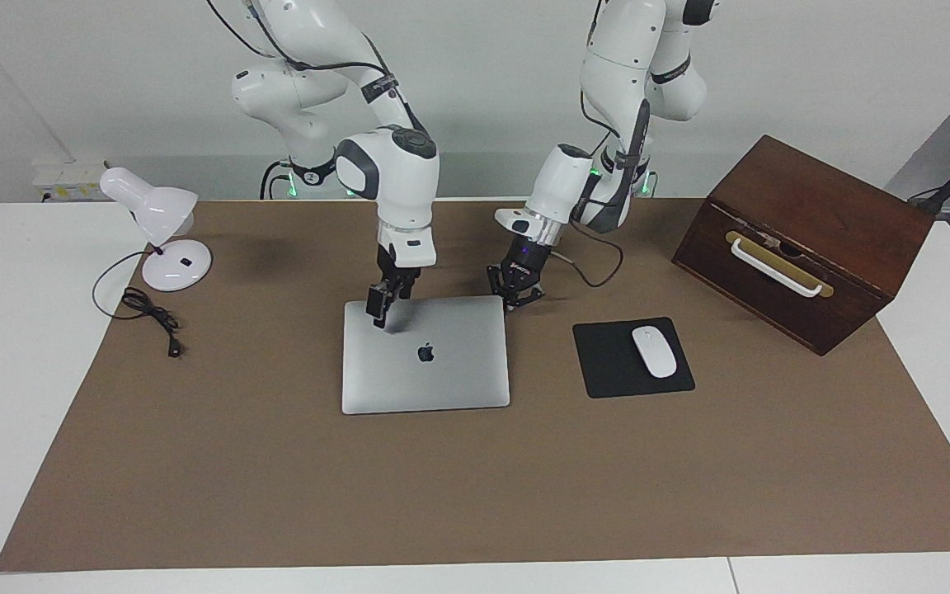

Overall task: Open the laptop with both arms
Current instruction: 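Hook the right gripper under the laptop lid's near edge and lift, then push the laptop lid up and away with the right gripper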

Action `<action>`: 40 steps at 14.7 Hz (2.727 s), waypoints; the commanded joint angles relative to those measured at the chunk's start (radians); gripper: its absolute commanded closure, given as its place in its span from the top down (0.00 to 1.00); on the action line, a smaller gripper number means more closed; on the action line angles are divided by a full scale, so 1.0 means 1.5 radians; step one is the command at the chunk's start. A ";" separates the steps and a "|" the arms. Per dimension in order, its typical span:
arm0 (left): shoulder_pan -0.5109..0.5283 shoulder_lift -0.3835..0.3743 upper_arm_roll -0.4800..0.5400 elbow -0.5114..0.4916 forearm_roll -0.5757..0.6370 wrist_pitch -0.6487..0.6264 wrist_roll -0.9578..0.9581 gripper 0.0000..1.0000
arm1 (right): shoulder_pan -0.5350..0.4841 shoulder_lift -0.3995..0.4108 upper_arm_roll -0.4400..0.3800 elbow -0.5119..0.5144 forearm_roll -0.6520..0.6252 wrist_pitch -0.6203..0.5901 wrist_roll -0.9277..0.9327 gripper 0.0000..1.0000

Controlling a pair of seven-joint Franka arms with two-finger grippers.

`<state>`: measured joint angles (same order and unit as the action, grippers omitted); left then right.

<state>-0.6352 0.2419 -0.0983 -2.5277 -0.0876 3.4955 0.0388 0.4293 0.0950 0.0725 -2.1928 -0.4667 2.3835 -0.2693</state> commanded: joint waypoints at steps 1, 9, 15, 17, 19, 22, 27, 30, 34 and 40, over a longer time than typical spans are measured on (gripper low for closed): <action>0.001 0.020 0.001 0.018 0.009 0.006 0.007 0.00 | -0.031 0.041 -0.004 0.059 -0.031 0.031 -0.011 1.00; 0.000 0.029 0.001 0.019 0.008 0.006 0.007 0.00 | -0.038 0.047 -0.004 0.083 -0.031 0.027 -0.012 1.00; -0.001 0.033 0.001 0.019 0.008 0.006 0.007 0.00 | -0.068 0.066 -0.004 0.148 -0.024 0.003 -0.054 1.00; -0.005 0.033 0.001 0.019 0.007 0.006 0.007 0.00 | -0.070 0.076 -0.004 0.168 -0.021 -0.004 -0.054 1.00; -0.004 0.033 0.001 0.019 0.008 0.006 0.007 0.00 | -0.070 0.085 -0.004 0.201 -0.020 -0.033 -0.055 1.00; -0.004 0.034 0.001 0.019 0.008 0.006 0.007 0.00 | -0.071 0.102 -0.004 0.252 -0.015 -0.069 -0.056 1.00; -0.007 0.034 0.001 0.023 0.006 0.006 0.007 0.00 | -0.108 0.141 -0.004 0.358 0.051 -0.132 -0.111 1.00; -0.007 0.034 0.001 0.023 0.006 0.006 0.007 0.00 | -0.138 0.166 -0.003 0.401 0.052 -0.145 -0.130 1.00; -0.007 0.038 0.001 0.023 0.006 0.006 0.007 0.00 | -0.152 0.177 -0.004 0.403 0.053 -0.129 -0.126 1.00; -0.008 0.043 0.001 0.027 0.006 0.006 0.007 0.00 | -0.166 0.208 -0.004 0.453 0.080 -0.139 -0.125 1.00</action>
<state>-0.6372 0.2584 -0.1005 -2.5145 -0.0871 3.4957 0.0409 0.1987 0.3769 0.0581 -1.5656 -0.3674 2.1866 -0.4379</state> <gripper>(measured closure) 0.991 0.000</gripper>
